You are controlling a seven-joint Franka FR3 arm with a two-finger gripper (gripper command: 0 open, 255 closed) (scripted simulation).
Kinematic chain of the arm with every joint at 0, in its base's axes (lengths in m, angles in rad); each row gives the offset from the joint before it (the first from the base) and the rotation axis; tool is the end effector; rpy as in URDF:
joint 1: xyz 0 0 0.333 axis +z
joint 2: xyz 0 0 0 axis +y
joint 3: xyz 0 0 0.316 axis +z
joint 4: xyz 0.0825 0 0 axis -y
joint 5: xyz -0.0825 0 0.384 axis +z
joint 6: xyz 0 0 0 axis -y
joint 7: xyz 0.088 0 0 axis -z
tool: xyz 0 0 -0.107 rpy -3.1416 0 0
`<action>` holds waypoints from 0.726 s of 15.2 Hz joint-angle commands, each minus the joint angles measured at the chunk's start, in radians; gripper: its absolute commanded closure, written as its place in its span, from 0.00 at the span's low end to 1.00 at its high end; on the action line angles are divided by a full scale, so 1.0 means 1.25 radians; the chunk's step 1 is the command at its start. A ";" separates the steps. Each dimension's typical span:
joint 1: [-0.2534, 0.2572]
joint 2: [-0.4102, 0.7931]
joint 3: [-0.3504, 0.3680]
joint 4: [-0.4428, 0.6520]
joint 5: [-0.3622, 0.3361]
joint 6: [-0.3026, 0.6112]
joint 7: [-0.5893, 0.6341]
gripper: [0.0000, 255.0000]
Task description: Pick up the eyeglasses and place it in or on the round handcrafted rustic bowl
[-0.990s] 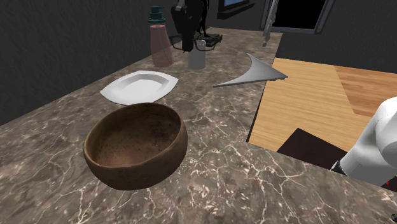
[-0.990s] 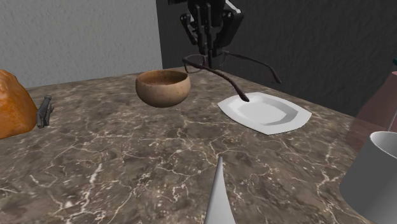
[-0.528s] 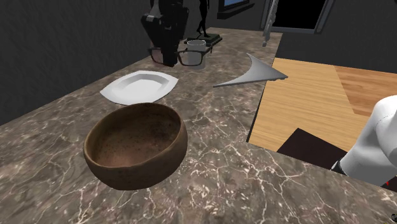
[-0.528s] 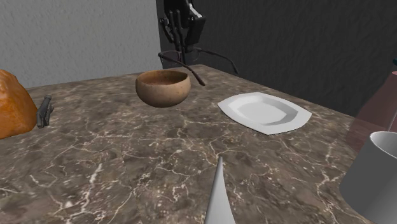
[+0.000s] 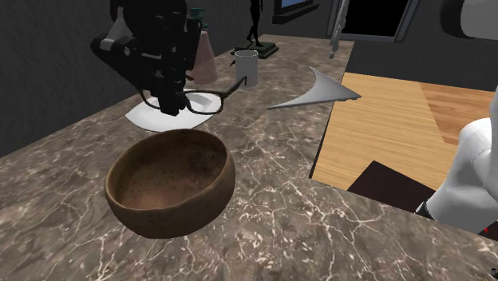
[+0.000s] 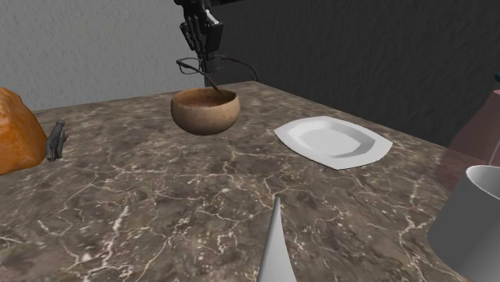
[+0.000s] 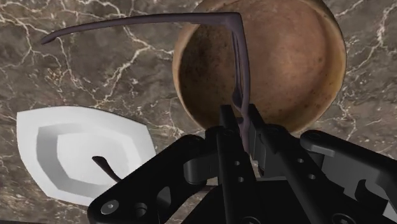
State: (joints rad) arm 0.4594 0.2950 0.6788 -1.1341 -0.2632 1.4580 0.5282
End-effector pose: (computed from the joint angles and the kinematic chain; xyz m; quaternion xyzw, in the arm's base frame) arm 0.3516 0.5059 0.6743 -0.9623 -0.2657 -0.0575 0.0057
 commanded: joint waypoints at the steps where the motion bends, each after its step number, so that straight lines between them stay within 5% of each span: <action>1: 0.064 0.059 0.007 0.073 -0.045 -0.028 0.046 1.00; 4: 0.180 0.162 0.000 0.226 -0.116 -0.091 0.092 1.00; 5: 0.257 0.230 -0.013 0.344 -0.159 -0.139 0.102 1.00; 11: 0.163 0.144 0.006 0.121 -0.101 -0.009 0.122 1.00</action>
State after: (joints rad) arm 0.6809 0.4927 0.6813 -0.9384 -0.4002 1.4194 0.6764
